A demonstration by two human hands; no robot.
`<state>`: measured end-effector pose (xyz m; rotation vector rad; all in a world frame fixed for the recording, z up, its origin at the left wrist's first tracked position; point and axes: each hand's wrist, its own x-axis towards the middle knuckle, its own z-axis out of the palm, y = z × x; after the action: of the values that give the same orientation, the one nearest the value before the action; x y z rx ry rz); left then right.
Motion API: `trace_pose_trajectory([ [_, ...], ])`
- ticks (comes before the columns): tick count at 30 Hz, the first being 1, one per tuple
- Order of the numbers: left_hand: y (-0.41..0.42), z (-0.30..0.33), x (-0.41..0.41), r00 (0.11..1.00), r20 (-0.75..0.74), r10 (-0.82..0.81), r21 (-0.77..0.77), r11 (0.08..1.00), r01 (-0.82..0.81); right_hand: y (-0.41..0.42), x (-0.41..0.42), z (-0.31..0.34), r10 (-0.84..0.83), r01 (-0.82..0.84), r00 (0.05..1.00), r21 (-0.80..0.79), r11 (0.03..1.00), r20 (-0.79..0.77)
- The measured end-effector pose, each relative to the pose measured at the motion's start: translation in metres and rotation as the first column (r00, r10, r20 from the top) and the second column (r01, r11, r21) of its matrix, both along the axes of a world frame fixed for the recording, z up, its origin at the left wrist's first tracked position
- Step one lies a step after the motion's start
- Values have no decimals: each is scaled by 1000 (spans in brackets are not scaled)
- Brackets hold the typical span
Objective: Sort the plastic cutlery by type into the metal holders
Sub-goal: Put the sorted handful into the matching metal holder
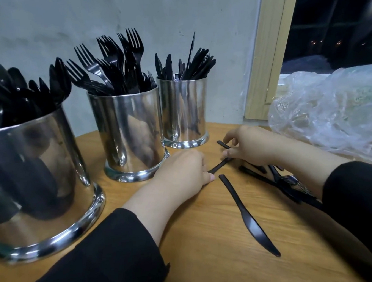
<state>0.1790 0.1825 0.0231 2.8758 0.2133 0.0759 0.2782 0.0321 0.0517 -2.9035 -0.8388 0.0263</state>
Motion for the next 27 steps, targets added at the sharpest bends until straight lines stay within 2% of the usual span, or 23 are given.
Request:
trace_pose_trajectory([
  [3,3,0,0,998,-56,19,7,1000,-19,-9,-29,5,58,-62,997,100,993,44],
  [4,5,-1,-1,997,-71,19,12,1000,-18,-13,-43,7,67,-69,998,91,993,20],
  [9,5,0,-6,992,-129,3,52,999,4,-32,-105,10,30,-58,982,-148,987,-186],
  [12,3,0,-8,994,-105,9,63,998,-2,-38,-112,1,30,-53,975,-102,993,-220],
  [16,5,0,-10,1000,-3,7,-26,1000,-7,-45,-109,-5,28,-33,967,-16,999,-254],
  [22,3,5,-13,954,298,42,-249,968,35,-58,-114,-14,55,-34,977,103,994,-206],
  [27,-2,9,-15,933,350,86,-404,912,68,-68,-113,-24,71,-34,988,249,968,-139],
])
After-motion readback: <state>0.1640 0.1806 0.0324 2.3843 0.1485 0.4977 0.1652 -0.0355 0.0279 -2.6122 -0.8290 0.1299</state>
